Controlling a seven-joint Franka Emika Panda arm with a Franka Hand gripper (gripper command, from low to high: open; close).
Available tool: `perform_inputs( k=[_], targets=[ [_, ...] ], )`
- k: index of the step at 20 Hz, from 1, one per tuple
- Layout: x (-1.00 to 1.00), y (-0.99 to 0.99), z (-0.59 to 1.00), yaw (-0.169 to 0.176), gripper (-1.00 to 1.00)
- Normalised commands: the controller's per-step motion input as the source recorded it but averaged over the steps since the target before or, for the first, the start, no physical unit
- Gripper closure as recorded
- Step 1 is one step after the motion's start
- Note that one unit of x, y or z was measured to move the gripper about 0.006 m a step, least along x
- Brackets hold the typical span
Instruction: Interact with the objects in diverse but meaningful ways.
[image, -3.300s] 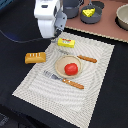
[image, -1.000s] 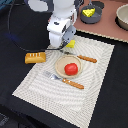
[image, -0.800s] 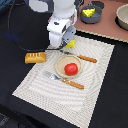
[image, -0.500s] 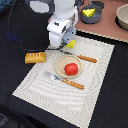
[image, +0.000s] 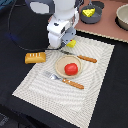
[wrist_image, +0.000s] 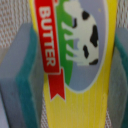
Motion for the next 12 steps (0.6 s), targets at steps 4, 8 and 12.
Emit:
perform_inputs(
  k=[4, 8, 12],
  targets=[
    [-0.09, 0.48, 0.6, 0.0, 1.0],
    [-0.55, 0.59, 1.0, 0.0, 1.0],
    [-0.61, 0.36, 0.89, 0.0, 1.0]
  ],
)
